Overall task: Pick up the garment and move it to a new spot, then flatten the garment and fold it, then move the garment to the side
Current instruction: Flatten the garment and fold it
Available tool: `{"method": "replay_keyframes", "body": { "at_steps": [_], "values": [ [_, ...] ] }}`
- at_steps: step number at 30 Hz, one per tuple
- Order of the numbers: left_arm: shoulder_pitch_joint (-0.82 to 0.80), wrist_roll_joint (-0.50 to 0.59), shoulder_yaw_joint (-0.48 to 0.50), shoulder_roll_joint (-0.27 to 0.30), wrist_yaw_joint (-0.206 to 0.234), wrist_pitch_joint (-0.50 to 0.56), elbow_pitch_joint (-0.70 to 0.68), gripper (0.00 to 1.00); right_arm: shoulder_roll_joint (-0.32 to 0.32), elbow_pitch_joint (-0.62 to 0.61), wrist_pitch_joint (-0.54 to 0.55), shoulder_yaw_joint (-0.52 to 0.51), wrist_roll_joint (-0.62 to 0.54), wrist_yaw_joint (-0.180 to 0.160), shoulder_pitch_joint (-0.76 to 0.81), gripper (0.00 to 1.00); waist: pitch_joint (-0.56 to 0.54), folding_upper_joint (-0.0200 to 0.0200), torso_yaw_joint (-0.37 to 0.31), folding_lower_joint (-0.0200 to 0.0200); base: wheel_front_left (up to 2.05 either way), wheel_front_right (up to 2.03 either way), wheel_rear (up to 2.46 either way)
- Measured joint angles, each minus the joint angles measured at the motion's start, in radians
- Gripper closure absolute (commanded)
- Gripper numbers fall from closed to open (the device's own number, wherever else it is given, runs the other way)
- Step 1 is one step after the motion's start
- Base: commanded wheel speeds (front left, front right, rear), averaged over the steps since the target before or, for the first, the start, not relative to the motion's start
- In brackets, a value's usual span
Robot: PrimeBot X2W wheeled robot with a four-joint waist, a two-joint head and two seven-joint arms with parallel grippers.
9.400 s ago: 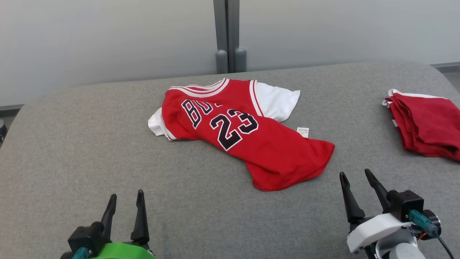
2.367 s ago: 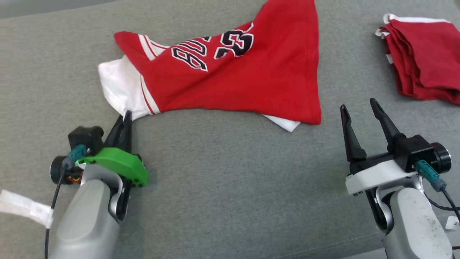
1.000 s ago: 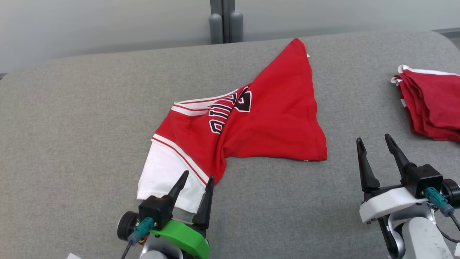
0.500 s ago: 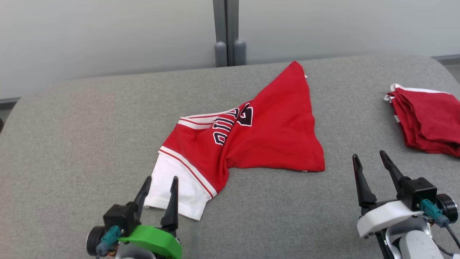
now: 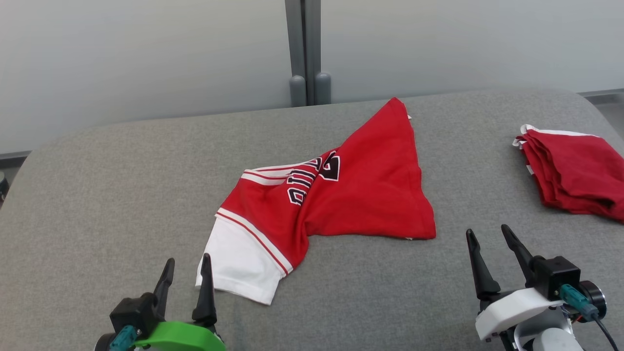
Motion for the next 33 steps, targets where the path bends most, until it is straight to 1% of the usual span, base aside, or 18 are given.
{"method": "replay_keyframes", "body": {
  "at_steps": [22,26,33],
  "values": [
    [0.016,0.055,0.049,-0.029,-0.038,0.000,0.030,0.00,0.000,0.035,0.000,0.016,0.002,0.000,-0.004,0.00,0.015,0.0000,0.006,0.0000,0.00,0.00,0.00],
    [-0.003,0.055,0.032,-0.029,-0.048,0.007,0.097,0.00,0.000,0.040,0.000,0.021,0.002,0.000,-0.007,0.00,0.021,0.0000,0.004,0.0000,0.00,0.00,0.00],
    [-0.087,0.014,0.032,-0.011,-0.058,0.102,0.244,0.00,0.000,0.057,0.000,0.035,0.002,0.000,-0.023,0.00,0.044,0.0000,-0.011,0.0000,0.00,0.00,0.00]
  ]
}}
